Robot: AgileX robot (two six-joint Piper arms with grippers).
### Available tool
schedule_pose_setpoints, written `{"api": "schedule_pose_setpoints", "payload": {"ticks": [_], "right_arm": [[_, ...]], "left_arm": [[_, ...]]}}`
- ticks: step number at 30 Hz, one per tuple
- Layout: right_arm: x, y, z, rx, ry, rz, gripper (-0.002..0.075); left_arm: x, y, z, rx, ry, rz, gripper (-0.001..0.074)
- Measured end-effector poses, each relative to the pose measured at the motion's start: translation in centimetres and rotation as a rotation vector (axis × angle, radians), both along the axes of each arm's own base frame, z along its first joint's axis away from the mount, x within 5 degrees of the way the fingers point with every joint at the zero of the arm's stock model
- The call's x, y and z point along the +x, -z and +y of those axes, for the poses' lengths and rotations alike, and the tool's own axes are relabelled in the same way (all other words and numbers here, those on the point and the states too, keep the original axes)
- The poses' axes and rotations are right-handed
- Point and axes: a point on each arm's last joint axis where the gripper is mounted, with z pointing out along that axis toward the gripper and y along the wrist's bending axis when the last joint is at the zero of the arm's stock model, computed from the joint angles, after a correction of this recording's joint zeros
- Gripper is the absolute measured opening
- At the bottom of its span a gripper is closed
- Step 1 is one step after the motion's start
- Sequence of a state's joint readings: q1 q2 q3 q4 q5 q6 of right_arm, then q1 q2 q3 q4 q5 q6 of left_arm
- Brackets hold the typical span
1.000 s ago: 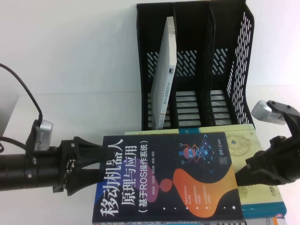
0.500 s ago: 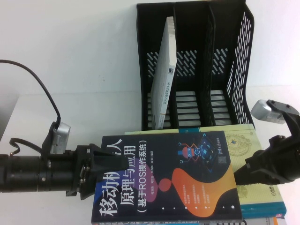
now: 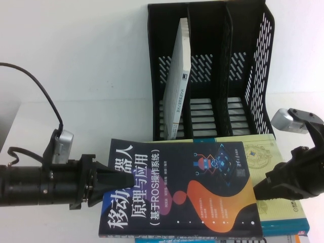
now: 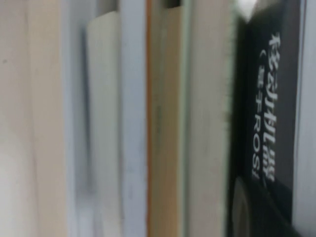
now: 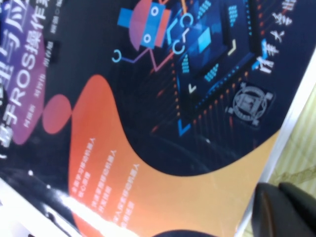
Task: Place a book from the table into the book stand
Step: Pick up the book with your left arm, then place the book on the book shelf
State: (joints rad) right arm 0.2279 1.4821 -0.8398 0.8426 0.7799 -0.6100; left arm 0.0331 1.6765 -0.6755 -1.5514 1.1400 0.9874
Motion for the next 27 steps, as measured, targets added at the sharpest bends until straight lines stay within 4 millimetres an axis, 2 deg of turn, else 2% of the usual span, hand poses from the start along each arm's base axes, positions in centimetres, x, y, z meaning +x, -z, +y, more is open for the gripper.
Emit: {"api": "schedule_pose_setpoints", "payload": {"ticks": [3, 6, 9, 16, 21, 24, 27], "right_arm": [[0.0, 0.1, -0.1, -0.011, -0.007, -0.003, -0.0003], [0.0, 0.0, -0.1, -0.017, -0.011, -0.006, -0.0003], [0.3, -0.4, -0.1, -0.026, -0.016, -0.025, -0.0003], [1.4, -2.2, -0.1, -0.053, 0.001, -0.059, -0.0003], [1.7, -3.3, -0.3, -0.069, 0.030, -0.083, -0.0003], [1.4, -4.2, -0.6, -0.082, 0.049, -0.110, -0.0003], [1.0, -4.7, -0.8, -0.097, 0.062, -0.123, -0.0003]], "left_arm": [[-0.3, -1.2, 0.0, 0.005, 0.002, -0.040, 0.0114], [-0.5, -3.4, 0.0, 0.023, 0.013, -0.103, 0.0113], [-0.6, -6.6, 0.0, 0.039, 0.019, -0.209, 0.0113], [-0.7, -15.6, 0.1, 0.068, 0.013, -0.474, 0.0113], [-1.2, -20.8, 0.0, 0.054, -0.003, -0.570, 0.0113], [-1.3, -23.0, -0.7, 0.095, -0.040, -0.618, 0.0113], [-1.0, -24.0, -1.9, 0.158, -0.085, -0.656, 0.0113]]}}
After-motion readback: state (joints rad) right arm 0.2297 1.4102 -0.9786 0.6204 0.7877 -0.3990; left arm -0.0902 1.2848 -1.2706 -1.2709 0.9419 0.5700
